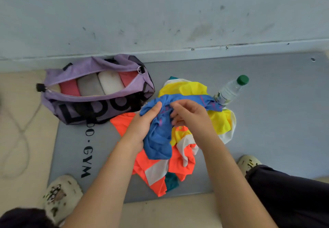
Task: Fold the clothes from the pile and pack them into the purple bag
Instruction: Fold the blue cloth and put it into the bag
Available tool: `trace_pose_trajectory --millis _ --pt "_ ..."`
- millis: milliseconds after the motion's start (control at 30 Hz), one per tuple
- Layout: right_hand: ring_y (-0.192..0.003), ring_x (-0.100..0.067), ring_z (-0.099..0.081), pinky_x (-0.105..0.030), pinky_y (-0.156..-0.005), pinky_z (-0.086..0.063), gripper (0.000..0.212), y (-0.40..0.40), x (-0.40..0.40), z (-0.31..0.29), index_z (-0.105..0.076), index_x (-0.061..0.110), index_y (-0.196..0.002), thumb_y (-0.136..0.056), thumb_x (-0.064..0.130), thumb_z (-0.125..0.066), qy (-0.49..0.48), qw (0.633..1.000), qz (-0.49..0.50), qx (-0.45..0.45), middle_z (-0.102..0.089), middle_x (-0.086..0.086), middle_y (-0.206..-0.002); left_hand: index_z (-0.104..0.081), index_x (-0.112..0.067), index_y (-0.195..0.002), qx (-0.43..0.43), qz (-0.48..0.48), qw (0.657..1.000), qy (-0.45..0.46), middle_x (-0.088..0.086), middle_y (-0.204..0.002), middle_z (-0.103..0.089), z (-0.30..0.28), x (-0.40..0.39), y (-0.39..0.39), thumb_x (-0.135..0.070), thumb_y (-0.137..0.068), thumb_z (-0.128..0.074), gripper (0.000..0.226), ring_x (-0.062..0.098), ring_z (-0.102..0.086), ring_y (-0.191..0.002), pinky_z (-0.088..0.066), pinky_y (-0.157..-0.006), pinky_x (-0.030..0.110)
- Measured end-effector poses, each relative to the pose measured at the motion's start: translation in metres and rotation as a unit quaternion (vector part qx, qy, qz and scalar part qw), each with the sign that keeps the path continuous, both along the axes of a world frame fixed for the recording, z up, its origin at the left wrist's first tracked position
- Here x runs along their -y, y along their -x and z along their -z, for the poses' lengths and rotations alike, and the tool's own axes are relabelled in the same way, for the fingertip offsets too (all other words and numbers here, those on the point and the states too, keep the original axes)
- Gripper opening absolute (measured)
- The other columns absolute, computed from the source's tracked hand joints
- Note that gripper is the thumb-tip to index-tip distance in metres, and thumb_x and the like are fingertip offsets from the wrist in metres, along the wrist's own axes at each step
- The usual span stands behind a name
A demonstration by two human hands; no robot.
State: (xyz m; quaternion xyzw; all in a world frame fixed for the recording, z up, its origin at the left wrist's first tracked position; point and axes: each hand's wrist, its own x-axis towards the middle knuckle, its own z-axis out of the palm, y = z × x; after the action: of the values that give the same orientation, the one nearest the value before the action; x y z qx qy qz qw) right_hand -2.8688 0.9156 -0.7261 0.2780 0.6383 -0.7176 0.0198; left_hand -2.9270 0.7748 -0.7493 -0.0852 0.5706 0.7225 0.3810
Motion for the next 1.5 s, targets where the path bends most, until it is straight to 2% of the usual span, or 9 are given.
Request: trace_pose_trajectory --millis 133,333,500,600,900,1033,1200,1367,1500 --pt "-0.107 -0.006 -0.06 -0.021 -0.091 -0.047 0.048 -0.006 0.019 -0.067 -0.06 0.02 -0.122 -0.08 0.033 -0.078 -0.145 0.984 -0.072 -0.079 -0.063 0.004 -0.116 -0.076 -0.013 -0.105 -0.051 0.069 0.996 0.005 0.018 -0.11 -0.072 -0.085 0.03 0.0 -0.05 -0.081 -0.07 0.044 0.027 -0.071 -0.1 -0.058 -0.086 0.036" --pt "-0.083 0.001 -0.067 -0.025 -0.081 -0.055 0.016 -0.022 0.036 -0.178 -0.074 0.022 -0.09 -0.079 0.034 -0.079 -0.165 0.949 -0.24 -0.118 -0.075 0.012 -0.087 -0.08 -0.03 -0.087 -0.254 0.051 0.948 0.186 -0.002 -0.09 -0.077 -0.208 0.069 -0.004 -0.067 -0.081 -0.061 0.042 0.016 -0.073 -0.089 -0.056 -0.083 0.029" --pt "-0.071 -0.008 -0.06 -0.032 -0.07 -0.049 0.053 -0.052 0.017 -0.256 -0.068 0.01 -0.092 -0.074 0.061 -0.064 -0.254 0.902 -0.34 -0.078 -0.068 -0.002 -0.078 -0.069 -0.026 -0.059 -0.378 0.079 0.873 0.298 -0.013 -0.049 -0.057 -0.267 0.11 -0.025 -0.06 -0.091 -0.054 0.049 -0.002 -0.049 -0.042 -0.037 -0.04 0.014" --pt "-0.072 -0.013 -0.061 -0.035 -0.071 -0.049 0.06 -0.067 0.008 -0.282 -0.067 0.009 -0.092 -0.071 0.065 -0.067 -0.301 0.876 -0.371 -0.072 -0.067 -0.006 -0.079 -0.063 -0.027 -0.053 -0.377 0.08 0.888 0.252 -0.012 -0.055 -0.054 -0.281 0.122 -0.041 -0.059 -0.084 -0.063 0.045 0.004 -0.049 -0.054 -0.039 -0.059 0.023" --pt "-0.101 -0.029 -0.07 -0.046 -0.093 -0.054 0.05 -0.107 -0.008 -0.261 -0.075 0.012 -0.102 -0.085 0.057 -0.062 -0.094 0.971 -0.204 -0.08 -0.074 -0.012 -0.105 -0.073 -0.04 -0.105 -0.351 0.239 0.899 0.109 -0.014 -0.11 -0.073 -0.268 0.132 -0.079 -0.06 -0.067 -0.077 0.043 0.001 -0.067 -0.103 -0.051 -0.082 0.014" --pt "-0.104 -0.028 -0.069 -0.039 -0.088 -0.056 0.05 -0.108 0.0 -0.254 -0.07 0.006 -0.111 -0.098 0.049 -0.047 -0.029 0.978 -0.199 -0.061 -0.072 -0.014 -0.11 -0.073 -0.037 -0.091 -0.426 0.108 0.863 0.248 -0.017 -0.099 -0.072 -0.26 0.127 -0.078 -0.067 -0.068 -0.066 0.038 -0.001 -0.066 -0.093 -0.052 -0.088 0.034" --pt "-0.098 -0.025 -0.07 -0.031 -0.078 -0.056 0.039 -0.12 0.023 -0.25 -0.069 0.006 -0.108 -0.092 0.04 -0.06 0.03 0.946 -0.315 -0.068 -0.072 -0.014 -0.107 -0.05 -0.048 -0.133 -0.474 0.226 0.838 0.147 -0.025 -0.139 -0.051 -0.253 0.109 -0.108 -0.067 -0.066 -0.074 0.074 -0.003 -0.047 -0.13 -0.041 -0.104 0.024" --pt "-0.102 -0.026 -0.067 -0.031 -0.082 -0.055 0.034 -0.118 0.023 -0.252 -0.063 0.005 -0.119 -0.087 0.017 -0.066 0.048 0.902 -0.422 -0.073 -0.069 -0.013 -0.112 -0.063 -0.022 -0.086 -0.481 0.204 0.84 0.147 -0.021 -0.071 -0.066 -0.254 0.104 -0.111 -0.024 -0.086 -0.074 0.011 -0.008 -0.058 -0.067 -0.043 -0.066 0.01" --pt "-0.092 -0.029 -0.07 -0.037 -0.077 -0.057 0.04 -0.111 0.011 -0.253 -0.061 0.02 -0.114 -0.078 0.024 -0.077 -0.038 0.916 -0.398 -0.042 -0.071 -0.016 -0.108 -0.065 -0.019 -0.081 -0.45 0.166 0.865 0.146 -0.004 -0.058 -0.054 -0.268 0.13 -0.096 -0.035 -0.091 -0.062 0.019 0.012 -0.054 -0.057 -0.044 -0.064 0.025"
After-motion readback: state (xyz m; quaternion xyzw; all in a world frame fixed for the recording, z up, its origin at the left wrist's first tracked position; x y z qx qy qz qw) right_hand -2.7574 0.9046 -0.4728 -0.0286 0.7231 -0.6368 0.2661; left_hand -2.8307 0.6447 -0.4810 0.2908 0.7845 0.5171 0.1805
